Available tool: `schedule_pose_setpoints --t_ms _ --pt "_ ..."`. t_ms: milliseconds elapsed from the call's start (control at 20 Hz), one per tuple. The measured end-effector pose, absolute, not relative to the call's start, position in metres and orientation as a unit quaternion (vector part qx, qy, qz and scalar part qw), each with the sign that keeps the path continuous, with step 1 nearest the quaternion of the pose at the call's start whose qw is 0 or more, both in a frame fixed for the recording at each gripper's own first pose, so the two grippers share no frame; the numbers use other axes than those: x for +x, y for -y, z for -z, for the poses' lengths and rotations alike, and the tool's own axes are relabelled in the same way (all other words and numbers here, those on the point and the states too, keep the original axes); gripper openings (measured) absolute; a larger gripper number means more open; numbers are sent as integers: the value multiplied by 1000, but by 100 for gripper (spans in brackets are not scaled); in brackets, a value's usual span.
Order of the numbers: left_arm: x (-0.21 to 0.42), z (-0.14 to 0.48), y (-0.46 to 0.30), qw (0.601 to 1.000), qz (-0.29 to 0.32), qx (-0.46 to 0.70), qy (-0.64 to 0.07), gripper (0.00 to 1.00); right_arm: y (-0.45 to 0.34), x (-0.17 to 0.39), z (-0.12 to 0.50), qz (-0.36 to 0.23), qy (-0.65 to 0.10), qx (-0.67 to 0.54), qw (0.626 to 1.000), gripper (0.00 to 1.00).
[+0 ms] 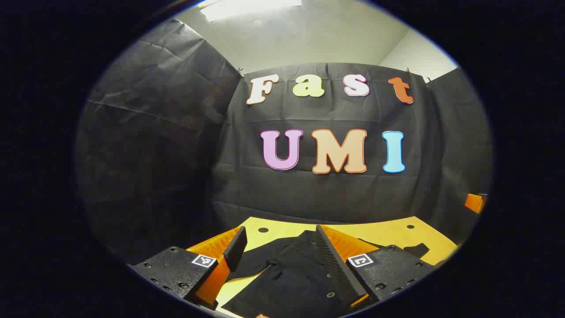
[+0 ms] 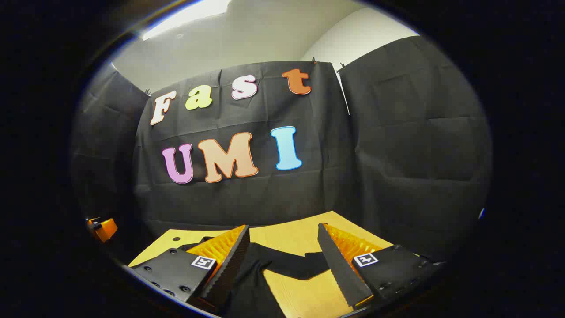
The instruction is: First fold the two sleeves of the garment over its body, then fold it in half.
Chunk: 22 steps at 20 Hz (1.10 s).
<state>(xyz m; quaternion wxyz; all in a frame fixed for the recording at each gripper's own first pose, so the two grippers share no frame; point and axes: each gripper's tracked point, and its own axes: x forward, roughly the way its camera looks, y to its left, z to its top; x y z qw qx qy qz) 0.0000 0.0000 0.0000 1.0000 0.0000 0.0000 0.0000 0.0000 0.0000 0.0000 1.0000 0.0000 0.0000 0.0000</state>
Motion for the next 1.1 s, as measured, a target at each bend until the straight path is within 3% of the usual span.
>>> schedule_pose_setpoints --t_ms 1100 --pt "-4 12 -6 1000 -18 -3 -24 91 -9 3 13 -37 -17 -19 999 97"
